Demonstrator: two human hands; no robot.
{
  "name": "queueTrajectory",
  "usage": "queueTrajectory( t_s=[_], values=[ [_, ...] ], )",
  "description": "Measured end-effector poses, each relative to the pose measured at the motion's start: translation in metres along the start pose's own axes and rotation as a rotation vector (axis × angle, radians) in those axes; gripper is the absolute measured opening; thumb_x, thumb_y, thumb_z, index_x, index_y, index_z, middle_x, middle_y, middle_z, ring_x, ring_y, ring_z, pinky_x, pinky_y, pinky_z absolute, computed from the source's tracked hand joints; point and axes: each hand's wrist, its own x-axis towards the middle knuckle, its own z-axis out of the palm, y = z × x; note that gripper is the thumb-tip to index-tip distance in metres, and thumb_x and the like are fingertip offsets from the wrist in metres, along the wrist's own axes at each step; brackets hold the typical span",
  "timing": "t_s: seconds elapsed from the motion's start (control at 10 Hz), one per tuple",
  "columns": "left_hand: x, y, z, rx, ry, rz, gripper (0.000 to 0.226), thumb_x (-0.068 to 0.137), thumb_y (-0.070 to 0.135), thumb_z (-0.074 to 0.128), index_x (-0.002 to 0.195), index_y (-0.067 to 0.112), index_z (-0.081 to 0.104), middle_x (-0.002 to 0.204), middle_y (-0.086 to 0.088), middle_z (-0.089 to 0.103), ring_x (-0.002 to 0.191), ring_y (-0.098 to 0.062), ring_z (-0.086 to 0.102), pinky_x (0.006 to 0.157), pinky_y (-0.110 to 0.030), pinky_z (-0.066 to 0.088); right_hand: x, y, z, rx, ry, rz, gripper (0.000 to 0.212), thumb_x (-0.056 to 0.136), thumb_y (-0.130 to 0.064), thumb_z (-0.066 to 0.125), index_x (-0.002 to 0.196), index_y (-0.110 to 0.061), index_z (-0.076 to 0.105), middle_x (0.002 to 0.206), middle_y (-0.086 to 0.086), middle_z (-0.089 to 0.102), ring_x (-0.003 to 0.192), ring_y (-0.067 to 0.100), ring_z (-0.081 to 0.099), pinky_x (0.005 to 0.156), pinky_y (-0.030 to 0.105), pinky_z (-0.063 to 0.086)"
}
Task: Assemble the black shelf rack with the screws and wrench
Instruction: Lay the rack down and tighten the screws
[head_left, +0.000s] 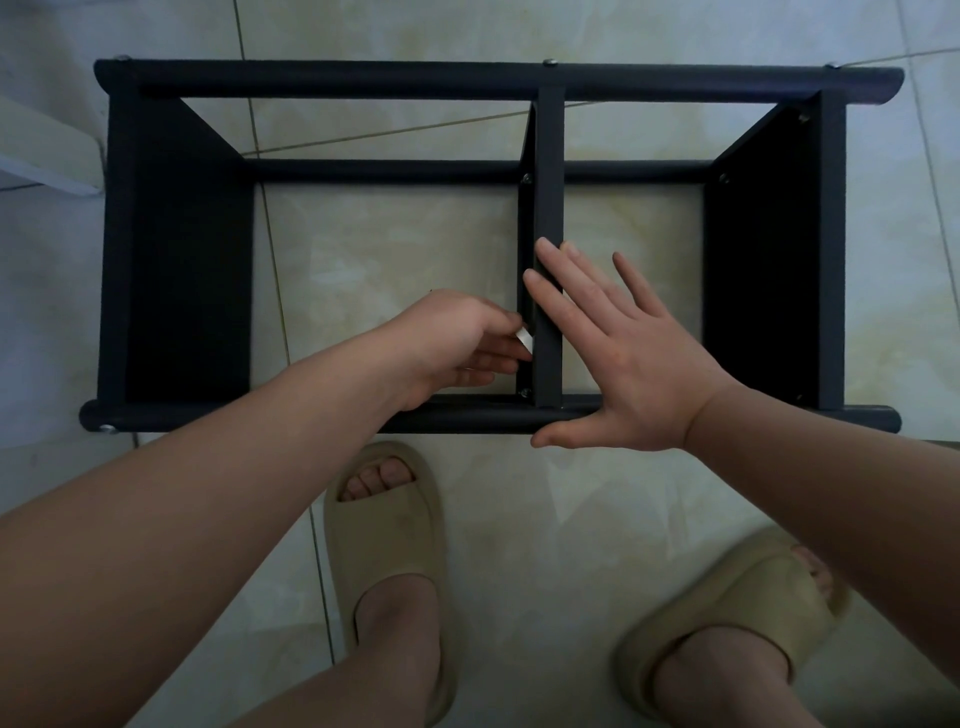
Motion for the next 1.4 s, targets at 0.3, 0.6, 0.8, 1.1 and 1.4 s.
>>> queueTrajectory(
  t_s=[0.3,0.6,0.8,1.1,1.4],
  values=[
    [-0.002,0.001,0.001,0.04,-0.034,0.017,0.021,0.103,0.017,0.05,0.087,0.016,0.064,0.072,0.004,0.074,0.069,-0.007,0.071,0.074,-0.028,0.05,0.0,0.001,0.001,0.005,0.016,-0.005,0.126,0.075,-0.092,0.04,0.163,-0.008,0.009,0.171,0.01,-0.004,0.158,0.026,-0.003,0.125,0.059,0.008],
    [-0.004,0.0,-0.001,0.041,-0.039,0.013,0.022,0.103,0.012,0.049,0.087,0.012,0.064,0.073,0.002,0.074,0.077,-0.013,0.069,0.075,-0.027,0.053,0.0,0.001,0.0,0.008,0.007,-0.002,0.125,0.075,-0.093,0.039,0.163,-0.009,0.008,0.171,0.01,-0.006,0.158,0.025,-0.005,0.125,0.059,0.008],
    [-0.005,-0.002,-0.009,0.115,-0.066,0.031,0.018,0.103,0.01,0.05,0.092,0.01,0.064,0.076,0.003,0.076,0.076,-0.009,0.069,0.069,-0.022,0.056,0.0,0.001,0.001,0.009,0.007,0.0,0.126,0.074,-0.093,0.04,0.163,-0.01,0.007,0.171,0.009,-0.006,0.158,0.025,-0.005,0.125,0.058,0.006],
    [-0.009,-0.004,-0.022,0.309,-0.146,0.062,0.016,0.103,0.01,0.051,0.098,0.008,0.066,0.09,0.001,0.076,0.088,-0.008,0.069,0.082,-0.026,0.052,0.0,0.001,0.002,0.001,0.001,-0.002,0.125,0.075,-0.093,0.038,0.163,-0.01,0.005,0.171,0.009,-0.008,0.157,0.025,-0.007,0.125,0.058,0.006],
    [-0.012,-0.009,-0.023,0.477,-0.17,0.135,0.016,0.1,0.008,0.055,0.093,0.015,0.068,0.087,0.008,0.076,0.088,-0.005,0.066,0.08,-0.02,0.051,0.0,0.002,0.003,-0.004,0.006,-0.003,0.125,0.076,-0.093,0.039,0.163,-0.01,0.005,0.171,0.009,-0.008,0.158,0.025,-0.006,0.125,0.058,0.006]
  ],
)
